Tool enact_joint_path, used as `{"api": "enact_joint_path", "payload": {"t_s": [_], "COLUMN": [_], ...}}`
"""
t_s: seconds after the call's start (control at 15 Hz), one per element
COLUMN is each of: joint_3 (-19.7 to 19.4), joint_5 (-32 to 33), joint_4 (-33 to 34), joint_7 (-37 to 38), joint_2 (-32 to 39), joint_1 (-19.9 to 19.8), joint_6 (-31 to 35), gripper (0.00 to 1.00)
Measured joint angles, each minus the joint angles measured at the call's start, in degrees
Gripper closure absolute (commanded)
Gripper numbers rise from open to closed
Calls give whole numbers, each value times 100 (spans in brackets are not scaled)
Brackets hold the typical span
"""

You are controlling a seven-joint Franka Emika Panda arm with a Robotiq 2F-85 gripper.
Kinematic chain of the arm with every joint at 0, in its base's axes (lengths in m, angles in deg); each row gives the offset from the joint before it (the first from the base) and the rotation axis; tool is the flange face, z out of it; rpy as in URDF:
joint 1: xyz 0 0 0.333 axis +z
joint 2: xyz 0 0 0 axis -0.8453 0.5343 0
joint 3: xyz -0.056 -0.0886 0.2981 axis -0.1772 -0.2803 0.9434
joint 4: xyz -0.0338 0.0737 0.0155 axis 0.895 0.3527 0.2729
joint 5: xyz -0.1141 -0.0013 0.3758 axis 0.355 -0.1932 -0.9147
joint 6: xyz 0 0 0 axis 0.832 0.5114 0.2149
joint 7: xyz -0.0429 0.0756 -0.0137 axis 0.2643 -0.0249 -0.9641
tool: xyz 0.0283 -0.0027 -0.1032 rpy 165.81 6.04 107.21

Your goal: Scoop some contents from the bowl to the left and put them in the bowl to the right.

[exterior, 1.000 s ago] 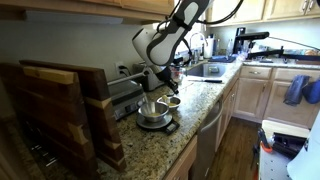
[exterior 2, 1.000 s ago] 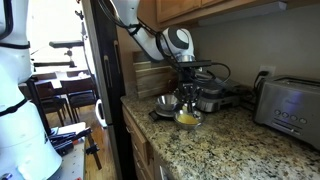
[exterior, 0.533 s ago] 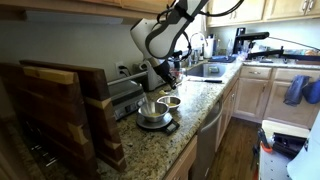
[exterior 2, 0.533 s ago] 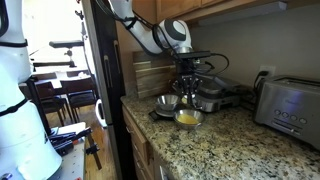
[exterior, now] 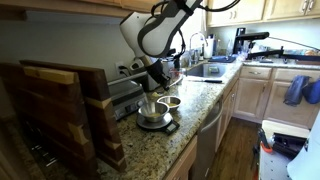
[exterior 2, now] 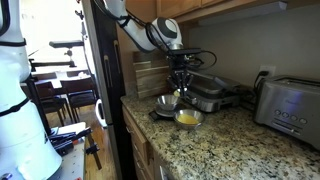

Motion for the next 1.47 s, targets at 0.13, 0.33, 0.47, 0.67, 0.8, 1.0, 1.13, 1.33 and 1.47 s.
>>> {"api": "enact_joint_path", "payload": {"t_s": [0.13,0.33,0.47,0.67,0.8,1.0,1.13,1.33,1.47], "joint_3": [16,23,25,42,84,173,236,304,329], "joint_5": [18,99,290,753,1134,1630,1925,2404,2740], "joint_4": [-43,-134,-211,-337,-420,-542,-624,-772,-881], "joint_7": [4,60,205,625,1019,1608,1934,2426,2788], "joint_2": [0,0,0,0,0,0,0,0,0], "joint_1": [111,253,354,517,614,733,786,854,900], "joint_6": [0,0,0,3,6,6,6,-6,-13], "gripper": [97,97,97,97,97,97,97,97,97]}}
